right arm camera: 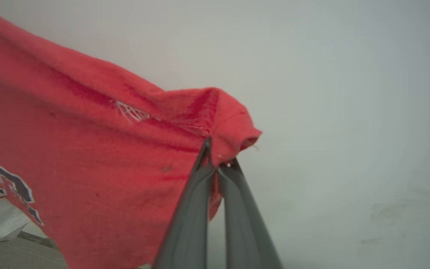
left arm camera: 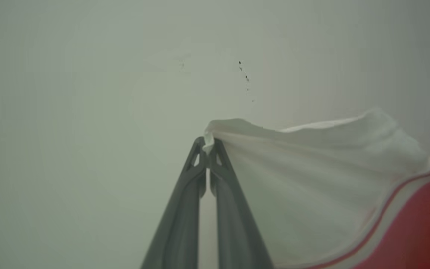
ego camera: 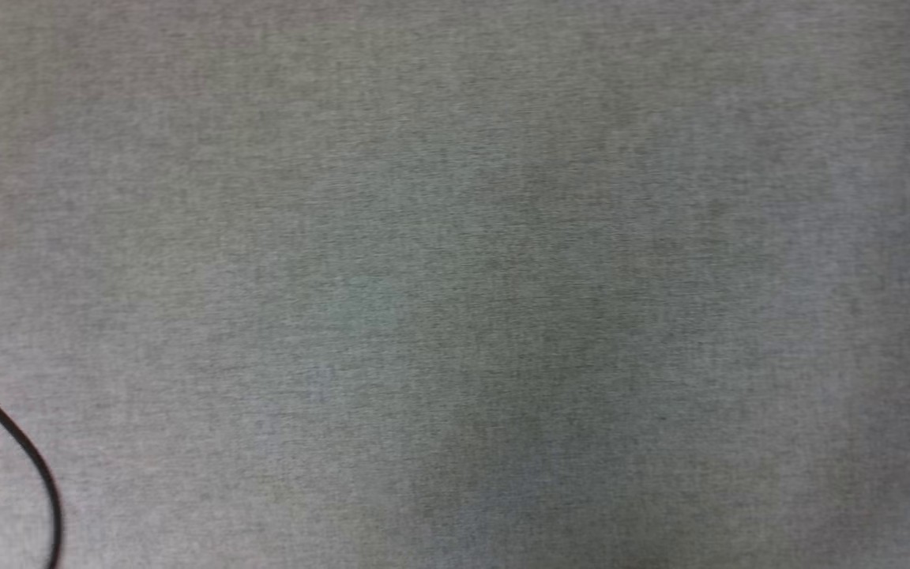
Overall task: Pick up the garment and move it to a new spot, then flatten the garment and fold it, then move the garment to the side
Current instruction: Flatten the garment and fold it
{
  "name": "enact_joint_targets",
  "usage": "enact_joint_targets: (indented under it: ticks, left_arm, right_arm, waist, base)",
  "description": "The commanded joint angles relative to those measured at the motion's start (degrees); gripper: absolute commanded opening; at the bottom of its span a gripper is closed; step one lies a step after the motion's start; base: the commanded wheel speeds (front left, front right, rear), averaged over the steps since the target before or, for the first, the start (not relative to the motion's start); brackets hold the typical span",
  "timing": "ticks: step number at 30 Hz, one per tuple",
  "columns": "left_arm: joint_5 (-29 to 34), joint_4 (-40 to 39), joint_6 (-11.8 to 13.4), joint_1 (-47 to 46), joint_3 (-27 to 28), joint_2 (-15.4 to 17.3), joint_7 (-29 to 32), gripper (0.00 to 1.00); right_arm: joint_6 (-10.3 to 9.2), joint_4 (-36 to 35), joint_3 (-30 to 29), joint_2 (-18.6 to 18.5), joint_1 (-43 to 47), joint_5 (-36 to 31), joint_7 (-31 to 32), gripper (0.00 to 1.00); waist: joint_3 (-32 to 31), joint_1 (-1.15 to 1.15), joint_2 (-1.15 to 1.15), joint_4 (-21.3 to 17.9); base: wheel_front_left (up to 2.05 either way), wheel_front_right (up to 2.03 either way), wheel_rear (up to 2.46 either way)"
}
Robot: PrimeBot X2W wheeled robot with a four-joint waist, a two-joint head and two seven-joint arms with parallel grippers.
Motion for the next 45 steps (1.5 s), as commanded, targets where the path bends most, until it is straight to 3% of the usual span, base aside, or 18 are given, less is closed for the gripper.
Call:
enact_joint_targets:
  ticks: [1, 6, 14, 23, 27, 34, 45]
  left_arm:
    - [-0.14, 1.48, -0.25, 3.42, -0.86, -1.1, -0.89, 0.0]
    - [-1.12, 1.11, -0.25, 12.9, -1.49, -3.35, -1.66, 0.0]
    - [-1.68, -6.74, 0.47, 33.03, 0.26, -5.35, -1.75, 0.0]
    - [-3.02, -17.34, 4.52, 64.52, 2.96, -6.4, -1.71, 0.0]
    - [-3.76, -19.96, 5.62, 76.02, 2.98, -5.81, -1.71, 0.0]
    - [-7.35, -24.97, 8.22, 91.27, 5.04, -1.99, 0.42, 0.0]
    - [-10.31, -35.85, 8.46, 108.92, 2.12, 3.63, 9.0, 0.0]
  right_arm:
    - [-0.07, 2.44, -0.15, 0.72, 1.15, -0.72, -1.7, 0.0]
    - [-0.07, 7.08, 1.21, 0.88, 5.99, -0.58, -5.43, 0.0]
    - [-0.06, 10.9, 4.96, 0.05, 16.58, 1.94, -9.81, 0.0]
    - [-0.06, 13.51, 11.2, -2.38, 33.09, 7.61, -11.81, 0.0]
    - [-0.07, 12.71, 15.15, -4.05, 39.87, 11.8, -11.51, 0.0]
    - [-0.07, 10.61, 18.26, -6.37, 49.23, 20.46, -10.7, 0.0]
    - [-0.07, 4.12, 20.6, -10.32, 63.1, 29.59, -7.07, 0.0]
  waist:
    - [-0.01, -0.02, 0.0, 0.84]
    - [-1.77, -0.02, 0.0, 2.08]
    - [-7.35, -0.02, 0.0, 2.98]
    - [-17.57, -0.02, 0.0, 4.01]
    - [-21.44, -0.02, 0.0, 4.5]
    - [-26.73, -0.02, 0.0, 4.93]
    - [-32.45, -0.02, 0.0, 5.38]
  base:
    - [0.0, 0.0, 0.0]
    - [0.0, 0.0, 0.0]
    - [0.0, 0.0, 0.0]
    - [0.0, 0.0, 0.0]
    - [0.0, 0.0, 0.0]
    - [0.0, 0.0, 0.0]
    - [0.0, 0.0, 0.0]
